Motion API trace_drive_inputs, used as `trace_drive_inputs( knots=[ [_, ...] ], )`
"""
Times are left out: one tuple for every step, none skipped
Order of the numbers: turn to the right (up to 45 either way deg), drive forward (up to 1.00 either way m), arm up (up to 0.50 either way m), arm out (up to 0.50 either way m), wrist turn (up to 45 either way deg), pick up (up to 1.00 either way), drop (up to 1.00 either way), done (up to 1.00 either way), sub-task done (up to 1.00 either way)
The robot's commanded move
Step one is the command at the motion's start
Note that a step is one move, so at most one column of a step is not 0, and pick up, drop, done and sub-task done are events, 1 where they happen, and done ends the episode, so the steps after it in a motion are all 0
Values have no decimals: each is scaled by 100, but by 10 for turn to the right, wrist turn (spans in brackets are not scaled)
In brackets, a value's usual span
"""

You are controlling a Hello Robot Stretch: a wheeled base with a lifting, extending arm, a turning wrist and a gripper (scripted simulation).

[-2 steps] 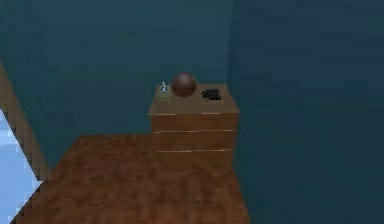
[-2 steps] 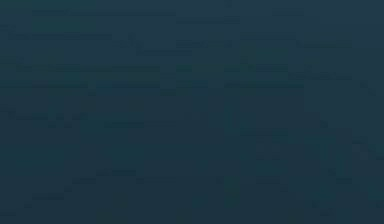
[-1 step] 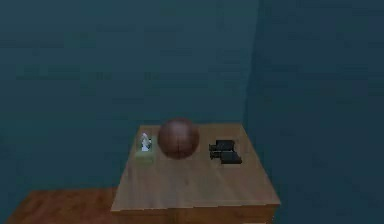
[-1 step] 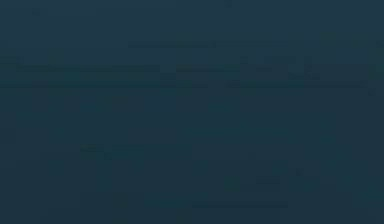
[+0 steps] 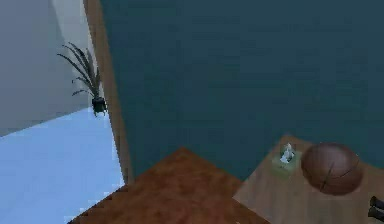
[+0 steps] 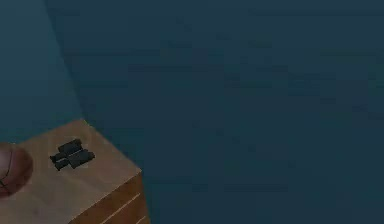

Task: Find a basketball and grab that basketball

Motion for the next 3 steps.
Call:
trace_drive_inputs(
  knots=[
    [-450,0,0,0,0,0,0,0,0],
    [450,0,0,0,0,0,0,0,0],
    [390,0,0,0,0,0,0,0,0]
  ],
)
